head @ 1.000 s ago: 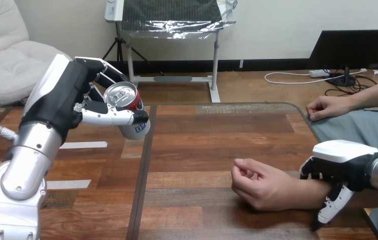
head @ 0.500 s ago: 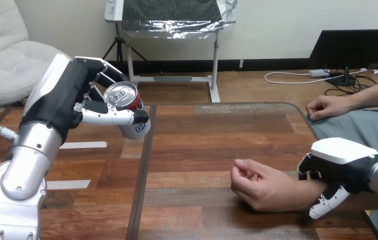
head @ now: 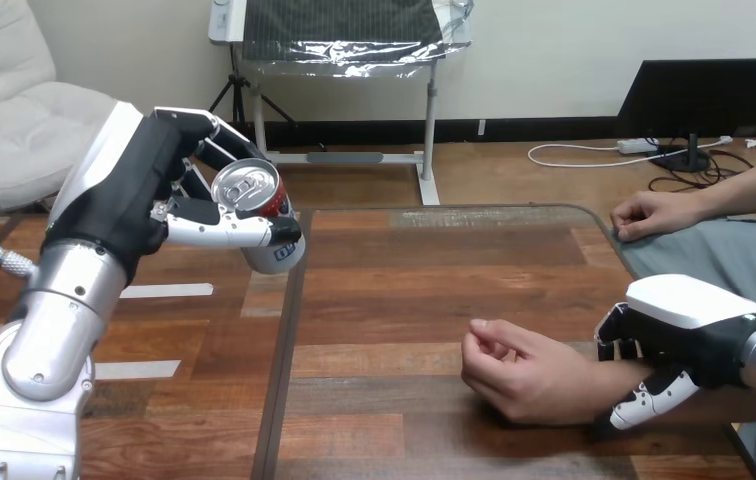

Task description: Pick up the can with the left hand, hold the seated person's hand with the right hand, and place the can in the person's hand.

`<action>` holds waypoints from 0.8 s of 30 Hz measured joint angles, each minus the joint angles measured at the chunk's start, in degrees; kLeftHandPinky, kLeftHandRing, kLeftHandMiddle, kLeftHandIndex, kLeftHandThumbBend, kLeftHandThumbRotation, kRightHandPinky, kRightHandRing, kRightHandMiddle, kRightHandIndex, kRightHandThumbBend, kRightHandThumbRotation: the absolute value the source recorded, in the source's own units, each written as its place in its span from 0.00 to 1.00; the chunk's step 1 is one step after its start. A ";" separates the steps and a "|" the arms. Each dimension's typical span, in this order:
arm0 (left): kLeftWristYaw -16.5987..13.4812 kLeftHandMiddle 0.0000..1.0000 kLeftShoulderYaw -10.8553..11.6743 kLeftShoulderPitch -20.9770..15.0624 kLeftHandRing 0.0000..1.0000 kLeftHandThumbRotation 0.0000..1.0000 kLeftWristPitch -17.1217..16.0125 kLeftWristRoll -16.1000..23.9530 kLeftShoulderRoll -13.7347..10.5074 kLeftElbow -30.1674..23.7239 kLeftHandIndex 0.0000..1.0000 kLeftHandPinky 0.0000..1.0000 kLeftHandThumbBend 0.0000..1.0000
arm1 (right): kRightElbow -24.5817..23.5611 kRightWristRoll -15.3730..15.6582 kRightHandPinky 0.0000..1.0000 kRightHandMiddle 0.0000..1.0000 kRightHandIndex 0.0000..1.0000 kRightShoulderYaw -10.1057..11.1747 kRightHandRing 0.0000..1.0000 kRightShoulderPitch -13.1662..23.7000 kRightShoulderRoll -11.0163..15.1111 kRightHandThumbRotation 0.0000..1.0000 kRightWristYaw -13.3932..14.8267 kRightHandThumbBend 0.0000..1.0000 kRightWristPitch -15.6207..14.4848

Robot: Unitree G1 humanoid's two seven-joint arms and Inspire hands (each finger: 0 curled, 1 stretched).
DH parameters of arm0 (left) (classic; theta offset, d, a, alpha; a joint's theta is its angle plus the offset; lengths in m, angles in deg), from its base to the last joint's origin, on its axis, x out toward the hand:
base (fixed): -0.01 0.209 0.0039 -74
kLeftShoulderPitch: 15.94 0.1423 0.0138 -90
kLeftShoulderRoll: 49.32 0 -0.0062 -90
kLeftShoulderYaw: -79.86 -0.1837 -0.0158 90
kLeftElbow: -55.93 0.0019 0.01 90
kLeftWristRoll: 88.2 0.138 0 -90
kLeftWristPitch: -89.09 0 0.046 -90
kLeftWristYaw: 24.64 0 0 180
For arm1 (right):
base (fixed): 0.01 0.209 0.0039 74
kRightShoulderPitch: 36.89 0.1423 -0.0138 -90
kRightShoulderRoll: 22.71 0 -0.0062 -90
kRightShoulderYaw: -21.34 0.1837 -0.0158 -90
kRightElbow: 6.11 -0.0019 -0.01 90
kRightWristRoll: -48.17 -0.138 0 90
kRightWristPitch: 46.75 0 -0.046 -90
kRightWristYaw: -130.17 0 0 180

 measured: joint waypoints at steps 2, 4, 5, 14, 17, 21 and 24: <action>-0.09 0.35 0.00 0.00 0.26 0.00 -0.24 -0.03 0.04 0.22 0.45 0.18 0.60 | -0.15 -0.49 0.27 0.43 0.45 0.20 0.35 -0.22 0.00 0.45 0.00 0.76 -0.06; -0.21 0.35 0.00 0.00 0.27 0.00 -0.60 -0.06 0.08 0.59 0.45 0.18 0.60 | -0.54 -1.05 0.28 0.43 0.46 0.38 0.36 -0.50 0.00 0.45 -0.06 0.75 -0.27; -0.27 0.36 0.00 0.00 0.27 0.00 -0.77 -0.07 0.11 0.80 0.45 0.19 0.61 | -0.75 -1.33 0.28 0.44 0.46 0.45 0.36 -0.65 0.00 0.46 -0.09 0.75 -0.43; -0.90 0.38 0.00 0.00 0.30 0.00 -1.98 -0.35 0.84 2.68 0.45 0.21 0.60 | -1.86 -3.11 0.32 0.46 0.50 0.80 0.39 -1.15 0.00 0.46 -0.31 0.74 -1.39; -0.91 0.38 0.07 0.00 0.30 0.00 -2.32 -0.95 1.26 3.35 0.45 0.21 0.59 | -2.06 -3.68 0.33 0.47 0.51 0.91 0.40 -1.15 -0.01 0.45 -0.53 0.74 -1.62; -0.88 0.38 0.03 0.00 0.30 0.00 -2.71 -1.76 1.73 4.26 0.45 0.21 0.59 | -2.08 -4.43 0.33 0.47 0.51 1.09 0.40 -1.15 -0.04 0.44 -0.54 0.74 -1.66; -0.83 0.38 -0.10 0.00 0.30 0.00 -3.22 -2.08 1.87 5.06 0.45 0.21 0.59 | -2.09 -4.69 0.34 0.47 0.52 1.24 0.41 -1.15 -0.09 0.44 -0.54 0.74 -1.67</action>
